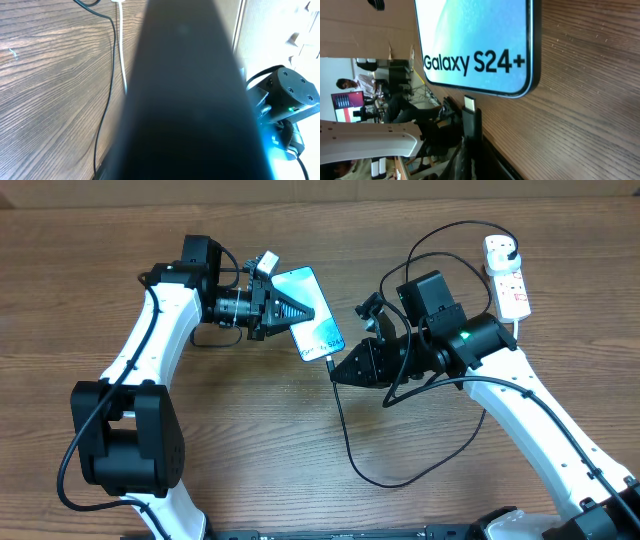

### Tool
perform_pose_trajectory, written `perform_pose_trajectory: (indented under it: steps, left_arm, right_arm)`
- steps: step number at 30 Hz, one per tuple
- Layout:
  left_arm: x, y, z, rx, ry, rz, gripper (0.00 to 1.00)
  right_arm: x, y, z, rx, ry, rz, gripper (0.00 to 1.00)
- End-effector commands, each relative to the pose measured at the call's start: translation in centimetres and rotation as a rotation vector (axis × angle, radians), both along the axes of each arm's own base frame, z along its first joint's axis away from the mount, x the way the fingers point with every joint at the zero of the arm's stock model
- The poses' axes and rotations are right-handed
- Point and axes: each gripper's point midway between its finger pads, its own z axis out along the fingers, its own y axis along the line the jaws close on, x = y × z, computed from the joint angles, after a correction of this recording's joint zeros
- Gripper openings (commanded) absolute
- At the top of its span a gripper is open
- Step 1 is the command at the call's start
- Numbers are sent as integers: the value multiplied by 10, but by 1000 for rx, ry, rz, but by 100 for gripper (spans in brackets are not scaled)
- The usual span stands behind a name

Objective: Plug charger to phone and switch on socket

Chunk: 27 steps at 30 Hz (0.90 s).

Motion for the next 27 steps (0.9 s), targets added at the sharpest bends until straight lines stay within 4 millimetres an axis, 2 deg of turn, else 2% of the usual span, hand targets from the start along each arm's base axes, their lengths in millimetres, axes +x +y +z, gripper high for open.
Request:
perform_pose_trajectory:
  steps: [1, 27]
  left_arm:
    - [-2, -4, 12, -48, -36, -18, 4]
    - [-2, -4, 12, -48, -36, -18, 4]
  right_arm:
    - [0, 3, 18, 36, -39, 12, 4]
    - [-2, 6, 18, 37, -36, 20, 4]
